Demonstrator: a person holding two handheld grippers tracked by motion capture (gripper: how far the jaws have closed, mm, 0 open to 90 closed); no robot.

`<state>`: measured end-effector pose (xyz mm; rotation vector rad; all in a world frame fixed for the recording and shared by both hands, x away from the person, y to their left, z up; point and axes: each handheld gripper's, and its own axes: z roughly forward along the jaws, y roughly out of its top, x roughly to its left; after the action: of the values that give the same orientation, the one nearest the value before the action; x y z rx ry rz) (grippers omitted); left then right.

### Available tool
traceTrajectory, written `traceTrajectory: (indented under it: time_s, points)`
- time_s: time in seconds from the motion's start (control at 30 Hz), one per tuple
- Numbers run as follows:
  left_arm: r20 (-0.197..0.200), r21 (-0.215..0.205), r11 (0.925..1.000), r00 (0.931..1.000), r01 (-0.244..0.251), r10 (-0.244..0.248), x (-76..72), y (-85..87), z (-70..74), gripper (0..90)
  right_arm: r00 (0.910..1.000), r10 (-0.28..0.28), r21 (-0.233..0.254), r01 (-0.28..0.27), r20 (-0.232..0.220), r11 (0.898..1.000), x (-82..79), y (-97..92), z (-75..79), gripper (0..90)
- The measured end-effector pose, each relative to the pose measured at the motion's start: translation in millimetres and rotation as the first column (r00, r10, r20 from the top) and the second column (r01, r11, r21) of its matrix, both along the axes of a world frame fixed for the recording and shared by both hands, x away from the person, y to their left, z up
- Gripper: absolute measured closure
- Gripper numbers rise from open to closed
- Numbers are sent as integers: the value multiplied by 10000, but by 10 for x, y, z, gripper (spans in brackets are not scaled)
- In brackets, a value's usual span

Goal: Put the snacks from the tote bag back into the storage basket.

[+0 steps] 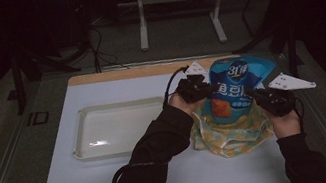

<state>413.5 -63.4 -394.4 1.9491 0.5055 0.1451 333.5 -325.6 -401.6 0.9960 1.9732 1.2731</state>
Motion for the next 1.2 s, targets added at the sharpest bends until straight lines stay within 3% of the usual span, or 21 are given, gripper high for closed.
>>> traceTrajectory:
  time_s: [0.63, 1.2]
  points:
    - [88, -85, 9999, 9999, -58, 59, -59, 71, 378, 892, 9992, 72, -39, -71, 386, 10000, -55, 59, 369, 898]
    - [368, -131, 9984, 9978, -554, 558, -148, 431, 689, 894, 9960, 515, -105, -509, 733, 9986, -20, 376, 663, 898]
